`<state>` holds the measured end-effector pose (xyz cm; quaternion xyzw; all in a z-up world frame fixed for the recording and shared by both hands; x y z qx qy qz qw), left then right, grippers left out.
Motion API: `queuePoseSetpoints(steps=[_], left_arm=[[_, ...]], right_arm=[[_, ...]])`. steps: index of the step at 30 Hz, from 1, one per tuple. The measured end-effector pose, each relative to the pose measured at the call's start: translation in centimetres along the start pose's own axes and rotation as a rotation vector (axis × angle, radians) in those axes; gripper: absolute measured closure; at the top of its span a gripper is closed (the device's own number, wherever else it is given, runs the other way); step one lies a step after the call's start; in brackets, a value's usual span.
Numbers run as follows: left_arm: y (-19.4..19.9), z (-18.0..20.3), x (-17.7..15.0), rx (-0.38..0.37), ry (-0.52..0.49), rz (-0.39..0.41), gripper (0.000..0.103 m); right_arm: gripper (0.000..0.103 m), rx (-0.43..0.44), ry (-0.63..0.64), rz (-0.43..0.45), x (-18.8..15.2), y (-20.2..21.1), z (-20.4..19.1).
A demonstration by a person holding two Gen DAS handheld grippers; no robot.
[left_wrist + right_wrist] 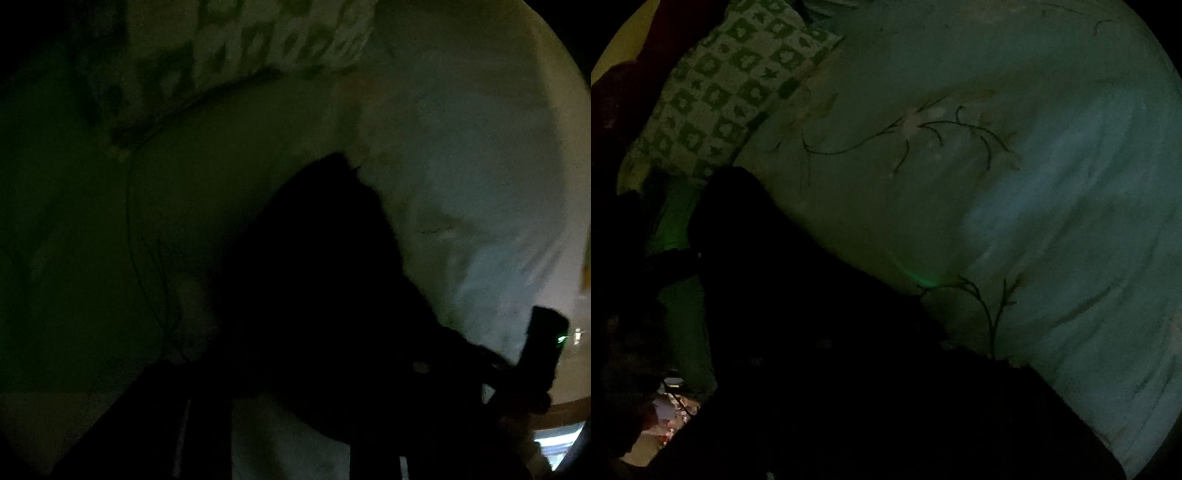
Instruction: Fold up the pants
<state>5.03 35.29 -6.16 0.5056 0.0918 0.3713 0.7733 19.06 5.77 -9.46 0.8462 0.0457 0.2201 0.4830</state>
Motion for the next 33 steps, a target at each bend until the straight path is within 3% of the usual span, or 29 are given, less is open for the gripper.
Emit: queuePoseSetpoints(steps=[3, 7, 14, 16, 18, 20, 22, 27, 33], left_arm=[[4.4, 1.2, 0.2, -0.111, -0.039, 0.079, 0.086], [6.3, 1.0, 0.6, -0.161, -0.069, 0.1, 0.086], [0.8, 0.2, 2.1, 0.068, -0.212, 0.07, 0.084], [-0.8, -0.7, 2.3, 0.152, -0.241, 0.035, 0.078], [-0.5, -0.8, 2.1, 0.193, -0.279, 0.039, 0.069], [0.9, -0.6, 2.4, 0.238, -0.3, 0.08, 0.059], [2.4, -0.3, 2.5, 0.248, -0.312, 0.115, 0.058], [6.0, 4.0, 0.9, 0.158, -0.444, 0.156, 0.054], [3.9, 13.2, -5.2, 0.01, -0.741, 0.046, 0.053]], right_arm=[[0.089, 0.068, -0.046, 0.121, 0.5, 3.3, -0.6], [0.089, 0.11, -0.177, 0.251, 0.9, 5.2, 1.3], [0.088, -0.095, -0.199, 0.198, 0.2, 0.3, 2.5], [0.086, -0.105, -0.222, 0.197, -0.1, 0.7, 3.3], [0.071, -0.12, -0.248, 0.199, -0.4, 2.1, 3.8], [0.069, -0.122, -0.252, 0.234, -1.1, 4.5, 4.0], [0.068, -0.124, -0.263, 0.29, -2.5, 7.5, 4.1], [0.064, -0.166, -0.343, 0.356, -8.4, 13.7, 6.2], [0.064, -0.242, -0.498, 0.381, -16.2, 18.1, 8.4]])
Point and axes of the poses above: each gripper's, at about its wrist camera, not at the fingertips, and y roughly against the way its jaws point, z to its right, x to its top, the point moved 7 cm from there along -y, roughly the way its jaws point, and after that the axes turned 5 degrees about y, right-handed, at the moved point
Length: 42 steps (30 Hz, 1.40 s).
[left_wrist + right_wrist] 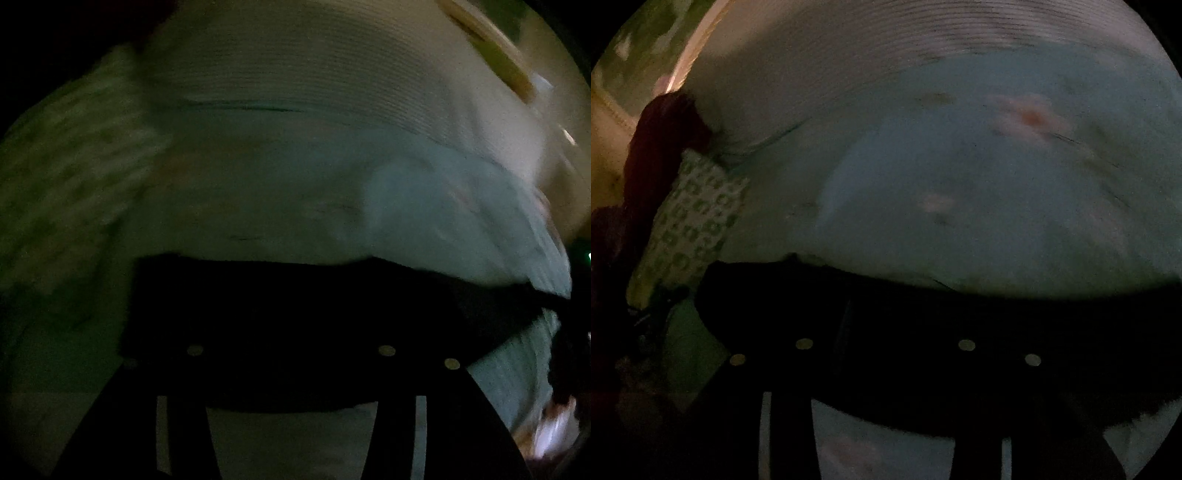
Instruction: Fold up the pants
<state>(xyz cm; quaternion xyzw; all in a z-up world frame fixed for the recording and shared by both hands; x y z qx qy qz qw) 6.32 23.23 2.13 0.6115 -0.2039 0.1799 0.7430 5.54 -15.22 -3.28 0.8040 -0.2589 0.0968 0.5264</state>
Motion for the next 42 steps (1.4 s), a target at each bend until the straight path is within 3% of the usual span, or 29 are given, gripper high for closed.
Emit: queuePoseSetpoints(steps=[8, 14, 17, 30, 33, 34, 35, 37, 38, 42], left_arm=[[-2.8, 13.8, -2.3, -0.21, -0.306, -0.129, 0.052], [-5.4, 21.9, -4.5, -0.272, -0.522, -0.203, 0.05], [-6.5, 24.2, -5.8, -0.286, -0.592, -0.243, 0.05], [-11.2, 26.5, -8.8, -0.25, -0.752, -0.348, 0.051], [-12.0, 26.2, -8.9, -0.217, -0.762, -0.361, 0.065], [-12.1, 26.1, -8.8, -0.205, -0.764, -0.361, 0.08], [-12.6, 26.0, -8.7, -0.184, -0.768, -0.359, 0.086], [-12.5, 25.9, -8.5, -0.192, -0.768, -0.352, 0.095], [-12.2, 26.0, -8.4, -0.195, -0.772, -0.34, 0.096], [-10.9, 26.6, -7.8, -0.222, -0.782, -0.304, 0.097]], right_arm=[[0.064, -0.107, -0.201, 0.054, -4.4, 5.1, 6.8], [0.064, -0.128, -0.319, 0.091, -6.5, 6.9, 9.9], [0.064, -0.127, -0.357, 0.1, -6.8, 6.9, 10.7], [0.064, -0.109, -0.455, 0.132, -7.7, 6.7, 13.6], [0.064, -0.123, -0.453, 0.134, -7.6, 6.5, 13.9], [0.064, -0.128, -0.449, 0.133, -7.6, 6.4, 14.0], [0.065, -0.132, -0.445, 0.131, -7.6, 6.3, 14.0], [0.078, -0.144, -0.432, 0.134, -7.5, 6.3, 14.0], [0.092, -0.152, -0.422, 0.133, -7.4, 6.4, 14.0], [0.097, -0.166, -0.385, 0.169, -6.7, 7.6, 13.9]])
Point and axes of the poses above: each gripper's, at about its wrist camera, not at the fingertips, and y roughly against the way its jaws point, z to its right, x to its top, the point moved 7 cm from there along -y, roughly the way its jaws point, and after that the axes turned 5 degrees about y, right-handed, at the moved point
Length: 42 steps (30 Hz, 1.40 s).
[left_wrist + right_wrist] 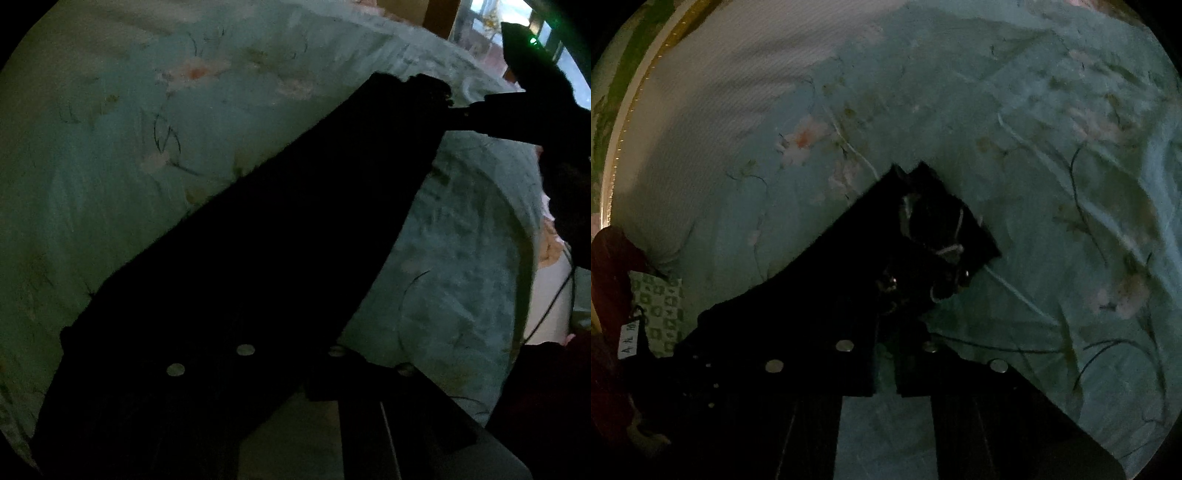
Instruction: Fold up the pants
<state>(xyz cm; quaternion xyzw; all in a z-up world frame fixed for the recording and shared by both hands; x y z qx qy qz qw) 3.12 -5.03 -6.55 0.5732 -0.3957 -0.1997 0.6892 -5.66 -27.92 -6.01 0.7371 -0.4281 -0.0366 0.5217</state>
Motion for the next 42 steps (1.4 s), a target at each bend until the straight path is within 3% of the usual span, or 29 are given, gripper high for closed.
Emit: queuePoseSetpoints(steps=[5, 9, 17, 20, 22, 24, 25, 28, 34, 42], left_arm=[[1.0, 1.0, 1.4, -0.023, -0.01, 0.038, 0.097], [-0.7, 1.6, 1.2, -0.012, -0.02, 0.007, 0.097], [-1.5, 1.5, 0.5, -0.068, -0.033, -0.056, 0.095], [-1.3, 1.5, 0.6, -0.086, -0.053, -0.09, 0.091], [-0.9, 1.5, 0.9, -0.098, -0.056, -0.102, 0.089], [-0.1, 1.4, 1.8, -0.112, -0.047, -0.086, 0.087], [0.3, 1.2, 2.4, -0.12, -0.036, -0.075, 0.082], [1.0, 0.5, 5.0, -0.158, 0.031, -0.035, 0.065], [0.0, 1.7, 11.5, -0.193, 0.07, 0.007, 0.056], [-4.1, 6.4, 17.5, -0.251, -0.003, -0.043, 0.048]], right_arm=[[0.098, -0.006, 0.017, 0.057, 2.1, 2.1, 0.5], [0.098, -0.02, 0.005, 0.026, 2.3, 1.3, 1.4], [0.098, -0.035, -0.019, -0.027, 0.2, 0.0, 2.7], [0.093, -0.029, -0.063, -0.049, -0.1, -0.2, 3.1], [0.083, -0.032, -0.088, -0.064, -0.4, -0.2, 3.5], [0.06, -0.033, -0.102, -0.047, -0.4, 0.6, 3.9], [0.058, -0.028, -0.107, -0.028, -0.3, 1.0, 4.1], [0.057, -0.007, -0.124, 0.007, -0.3, 2.0, 4.6], [0.057, 0.046, -0.142, 0.02, -0.7, 1.6, 5.2], [0.057, 0.123, -0.137, 0.035, -0.5, -0.5, 5.8]])
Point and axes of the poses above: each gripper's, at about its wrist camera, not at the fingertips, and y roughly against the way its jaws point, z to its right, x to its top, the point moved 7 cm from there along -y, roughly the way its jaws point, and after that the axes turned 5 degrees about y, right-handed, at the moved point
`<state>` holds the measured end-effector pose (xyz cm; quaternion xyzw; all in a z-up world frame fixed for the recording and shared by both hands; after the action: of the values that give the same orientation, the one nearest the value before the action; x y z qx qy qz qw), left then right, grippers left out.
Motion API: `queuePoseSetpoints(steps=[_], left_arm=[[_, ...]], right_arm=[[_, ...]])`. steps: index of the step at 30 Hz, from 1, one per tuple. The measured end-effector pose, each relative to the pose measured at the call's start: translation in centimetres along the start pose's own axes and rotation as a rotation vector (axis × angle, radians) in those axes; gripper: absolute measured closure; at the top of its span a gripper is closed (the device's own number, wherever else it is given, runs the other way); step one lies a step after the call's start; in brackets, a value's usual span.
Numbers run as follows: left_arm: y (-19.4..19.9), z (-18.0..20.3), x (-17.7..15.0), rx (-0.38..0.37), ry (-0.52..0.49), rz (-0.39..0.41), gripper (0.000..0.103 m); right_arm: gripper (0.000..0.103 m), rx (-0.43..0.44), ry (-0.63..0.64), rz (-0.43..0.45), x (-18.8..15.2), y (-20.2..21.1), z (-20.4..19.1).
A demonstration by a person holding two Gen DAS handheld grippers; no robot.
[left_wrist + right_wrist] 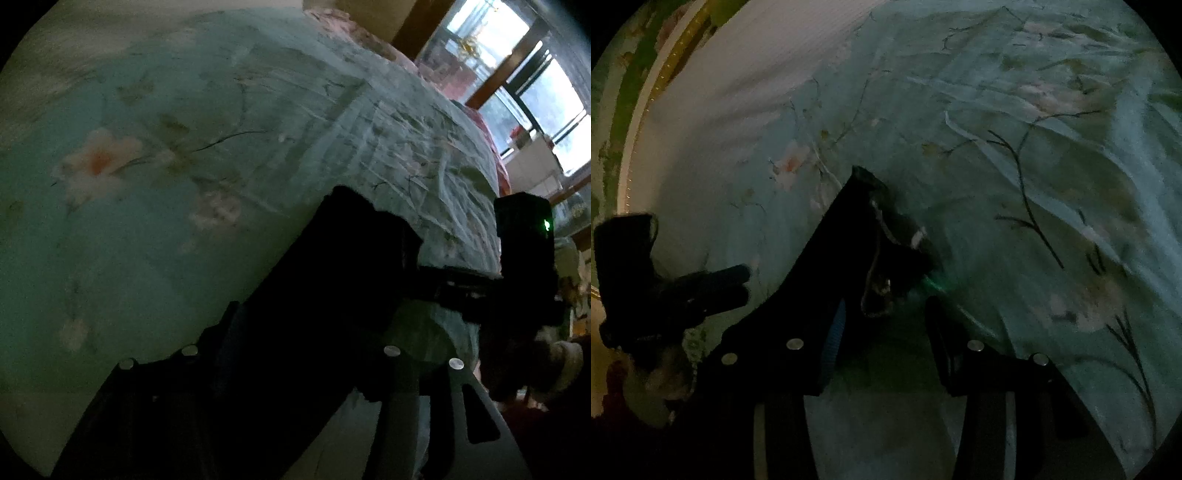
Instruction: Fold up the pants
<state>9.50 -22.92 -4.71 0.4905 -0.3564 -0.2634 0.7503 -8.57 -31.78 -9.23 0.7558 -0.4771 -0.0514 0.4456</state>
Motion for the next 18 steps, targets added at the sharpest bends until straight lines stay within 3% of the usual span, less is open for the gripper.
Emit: queuePoseSetpoints(steps=[4, 6, 10, 12, 14, 18], left_arm=[[-2.8, 0.6, 2.3, -0.019, -0.01, -0.046, 0.048], [-4.4, 1.0, 3.4, -0.039, -0.012, -0.075, 0.048], [-6.8, 1.8, 4.3, -0.053, -0.041, -0.129, 0.05], [-8.0, 2.2, 4.4, -0.06, -0.053, -0.154, 0.059], [-8.8, 2.5, 4.8, -0.086, -0.048, -0.169, 0.079], [-9.1, 3.0, 5.6, -0.124, -0.047, -0.159, 0.092]], right_arm=[[0.065, 0.034, -0.033, 0.028, 0.8, -0.6, 0.8], [0.08, 0.04, -0.044, 0.025, 1.1, -0.8, 1.2], [0.081, 0.098, -0.086, 0.017, 1.2, -0.8, 1.8], [0.081, 0.117, -0.095, 0.015, 1.0, -0.9, 1.9], [0.081, 0.127, -0.097, 0.01, 0.9, -1.0, 1.8], [0.081, 0.136, -0.066, 0.008, 0.8, -0.7, 2.1]])
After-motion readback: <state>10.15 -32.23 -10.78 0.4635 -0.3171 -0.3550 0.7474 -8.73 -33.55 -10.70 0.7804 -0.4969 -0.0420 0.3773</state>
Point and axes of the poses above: each gripper's, at about its wrist camera, not at the fingertips, and y roughly against the way its jaws point, z to its right, x to its top, the point moved 7 cm from there along -y, roughly the way its jaws point, and after that the axes turned 5 degrees about y, right-handed, at the moved point
